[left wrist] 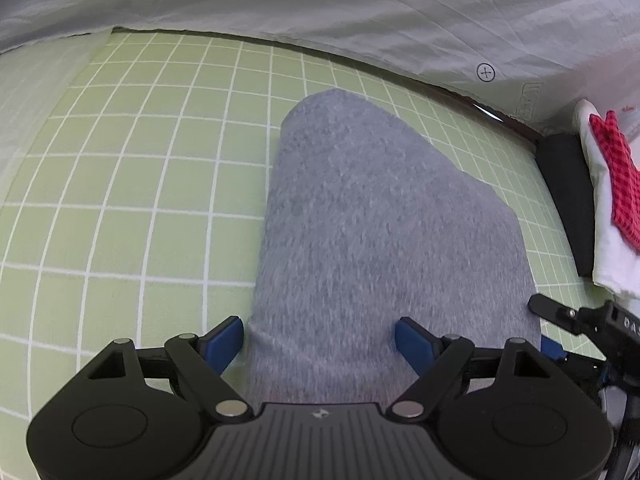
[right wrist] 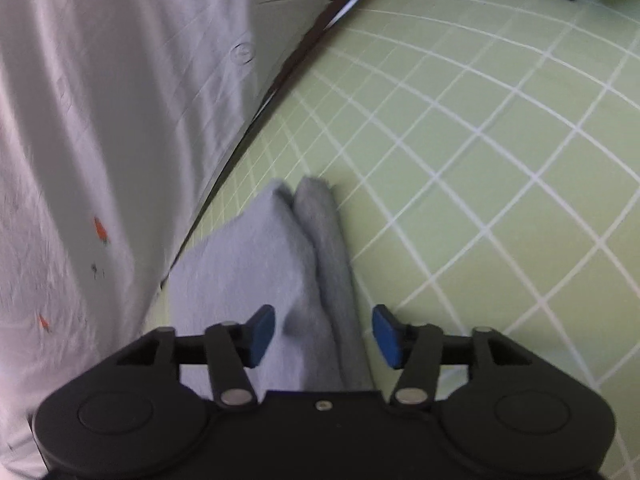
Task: Fold clothes
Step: 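Grasp the grey bundle with the left gripper while the right gripper grasps its other end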
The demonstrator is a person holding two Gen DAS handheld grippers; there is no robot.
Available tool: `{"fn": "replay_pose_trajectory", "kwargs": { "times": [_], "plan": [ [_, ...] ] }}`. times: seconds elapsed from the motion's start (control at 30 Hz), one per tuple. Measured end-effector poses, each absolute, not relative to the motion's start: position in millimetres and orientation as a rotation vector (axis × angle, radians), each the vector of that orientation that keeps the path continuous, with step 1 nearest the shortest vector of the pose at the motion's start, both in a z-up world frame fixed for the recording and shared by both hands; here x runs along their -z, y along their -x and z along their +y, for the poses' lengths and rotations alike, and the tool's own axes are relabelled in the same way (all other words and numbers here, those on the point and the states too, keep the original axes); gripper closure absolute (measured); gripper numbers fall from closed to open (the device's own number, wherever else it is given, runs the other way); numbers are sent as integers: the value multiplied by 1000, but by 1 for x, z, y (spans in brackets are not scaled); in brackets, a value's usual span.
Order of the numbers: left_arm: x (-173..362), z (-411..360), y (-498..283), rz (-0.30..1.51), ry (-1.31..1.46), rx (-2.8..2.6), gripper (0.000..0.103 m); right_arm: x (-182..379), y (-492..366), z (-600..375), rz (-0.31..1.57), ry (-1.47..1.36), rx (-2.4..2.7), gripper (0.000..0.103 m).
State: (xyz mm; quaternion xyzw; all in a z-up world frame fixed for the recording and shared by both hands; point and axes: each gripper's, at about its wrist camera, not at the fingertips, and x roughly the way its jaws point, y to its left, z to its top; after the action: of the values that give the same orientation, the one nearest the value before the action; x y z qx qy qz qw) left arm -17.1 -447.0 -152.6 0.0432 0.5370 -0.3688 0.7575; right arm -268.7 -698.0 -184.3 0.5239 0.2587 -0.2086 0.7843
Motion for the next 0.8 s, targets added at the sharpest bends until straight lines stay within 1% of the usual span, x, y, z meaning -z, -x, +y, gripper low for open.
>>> {"fn": "replay_pose_trajectory", "kwargs": {
  "times": [0.1,0.13,0.17,0.27,0.3,0.33,0.37,0.4,0.43,0.47,0.5,0.57,0.8],
  "plan": [
    [153,-452,19,1181,-93,787,20,180,262,-688,565,-1082,439,30],
    [153,-454,19,1182,-100,786,20,180,261,-686,558,-1076,439,28],
    [152,-456,20,1181,-108,787,23,179,258,-683,557,-1067,439,28],
    [150,-461,20,1182,-129,802,37,177,247,-674,591,-1023,410,29],
    [150,-461,20,1182,-127,808,41,176,243,-670,609,-1009,401,39],
    [150,-460,19,1179,-122,814,43,175,237,-666,634,-995,396,54],
    [149,-458,19,1174,-113,824,48,173,231,-660,659,-958,398,62],
    [147,-455,20,1166,-101,836,58,171,226,-654,682,-920,398,73],
    [145,-452,20,1154,-85,853,63,166,223,-648,686,-879,395,79],
    [140,-447,22,1139,-65,875,69,161,221,-642,688,-839,391,80],
    [136,-443,24,1125,-43,897,72,153,220,-635,678,-807,387,83],
    [124,-436,29,1099,5,944,75,136,223,-624,649,-762,382,85],
    [80,-438,65,1015,56,1162,76,69,262,-583,557,-589,475,86]
  ]
}}
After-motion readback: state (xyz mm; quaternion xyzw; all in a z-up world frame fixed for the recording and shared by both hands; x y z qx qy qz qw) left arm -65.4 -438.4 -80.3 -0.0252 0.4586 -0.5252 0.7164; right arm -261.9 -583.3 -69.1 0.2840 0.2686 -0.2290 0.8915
